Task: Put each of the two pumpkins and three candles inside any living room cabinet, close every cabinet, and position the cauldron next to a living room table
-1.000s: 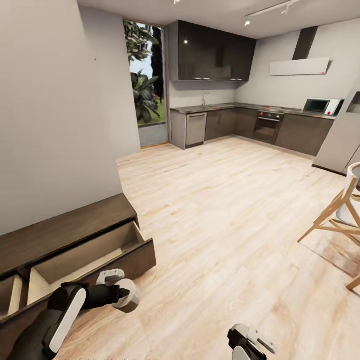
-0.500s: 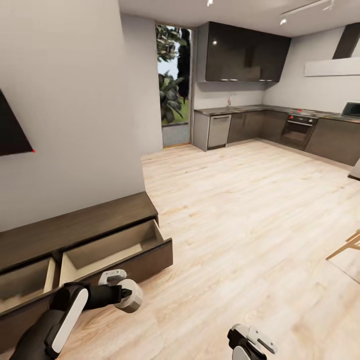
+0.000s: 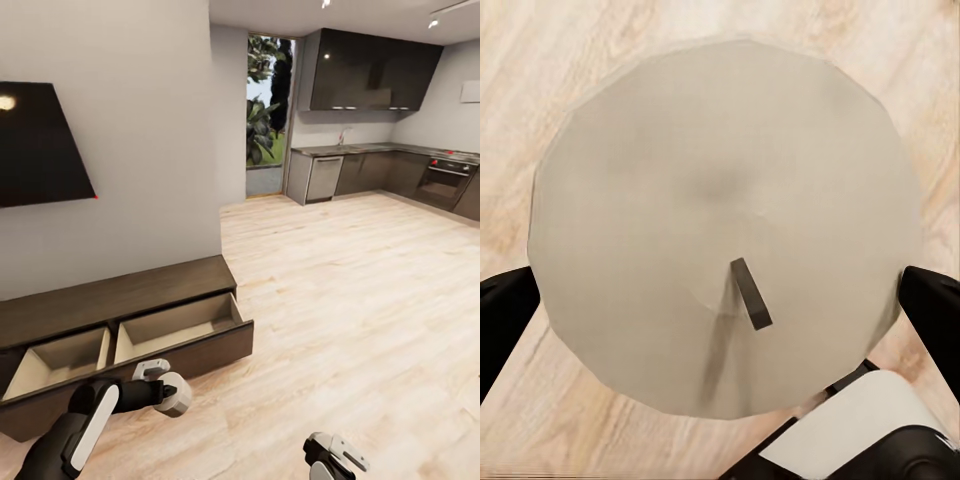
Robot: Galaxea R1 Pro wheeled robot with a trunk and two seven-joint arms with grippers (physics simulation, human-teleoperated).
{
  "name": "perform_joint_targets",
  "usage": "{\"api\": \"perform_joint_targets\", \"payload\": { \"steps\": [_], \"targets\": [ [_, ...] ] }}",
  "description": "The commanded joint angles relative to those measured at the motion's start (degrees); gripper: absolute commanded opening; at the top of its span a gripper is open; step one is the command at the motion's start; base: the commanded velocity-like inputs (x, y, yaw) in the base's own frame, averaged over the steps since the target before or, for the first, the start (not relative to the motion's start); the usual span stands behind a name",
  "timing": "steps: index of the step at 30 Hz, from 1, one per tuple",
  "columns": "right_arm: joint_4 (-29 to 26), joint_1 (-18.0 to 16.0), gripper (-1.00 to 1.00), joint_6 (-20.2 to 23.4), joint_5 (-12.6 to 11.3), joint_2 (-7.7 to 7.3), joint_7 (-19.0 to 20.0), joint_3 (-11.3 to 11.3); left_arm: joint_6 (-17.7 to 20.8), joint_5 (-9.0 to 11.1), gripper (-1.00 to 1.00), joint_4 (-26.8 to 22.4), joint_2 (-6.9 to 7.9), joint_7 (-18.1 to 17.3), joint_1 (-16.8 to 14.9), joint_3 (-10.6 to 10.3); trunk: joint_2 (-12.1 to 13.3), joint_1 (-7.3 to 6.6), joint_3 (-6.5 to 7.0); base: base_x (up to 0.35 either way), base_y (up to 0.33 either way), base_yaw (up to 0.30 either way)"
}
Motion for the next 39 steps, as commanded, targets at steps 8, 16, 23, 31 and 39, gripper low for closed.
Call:
{"api": "perform_joint_targets", "payload": {
  "steps": [8,16,23,31,39],
  "targets": [
    [0.0,0.0,-1.0,0.0,0.1,0.0,0.0,0.0,0.0,0.2,-1.0,0.0,-0.01,0.0,0.0,0.0,2.4,-1.33,1.08,0.0,0.0,0.292],
    [0.0,0.0,-1.0,0.0,0.1,0.03,0.0,0.1,-0.2,0.3,-1.0,0.0,0.04,-0.1,0.0,0.0,2.4,-1.33,1.08,0.027,-0.032,0.292],
    [0.0,0.0,-1.0,0.0,0.1,0.07,0.0,0.2,-0.2,0.3,-1.0,0.0,0.03,-0.1,0.0,-0.1,2.4,-1.33,1.08,0.174,-0.237,0.292],
    [0.0,0.0,-1.0,0.0,0.1,0.01,0.0,0.1,-0.2,0.3,-1.0,0.0,0.0,-0.1,0.0,-0.1,2.4,-1.33,1.08,0.219,-0.25,0.292],
    [-0.1,0.0,-1.0,-0.1,0.1,0.0,0.1,0.2,-0.2,0.3,-1.0,0.0,0.06,-0.1,0.0,0.0,2.4,-1.33,1.08,0.158,-0.145,0.166]
  ]
}}
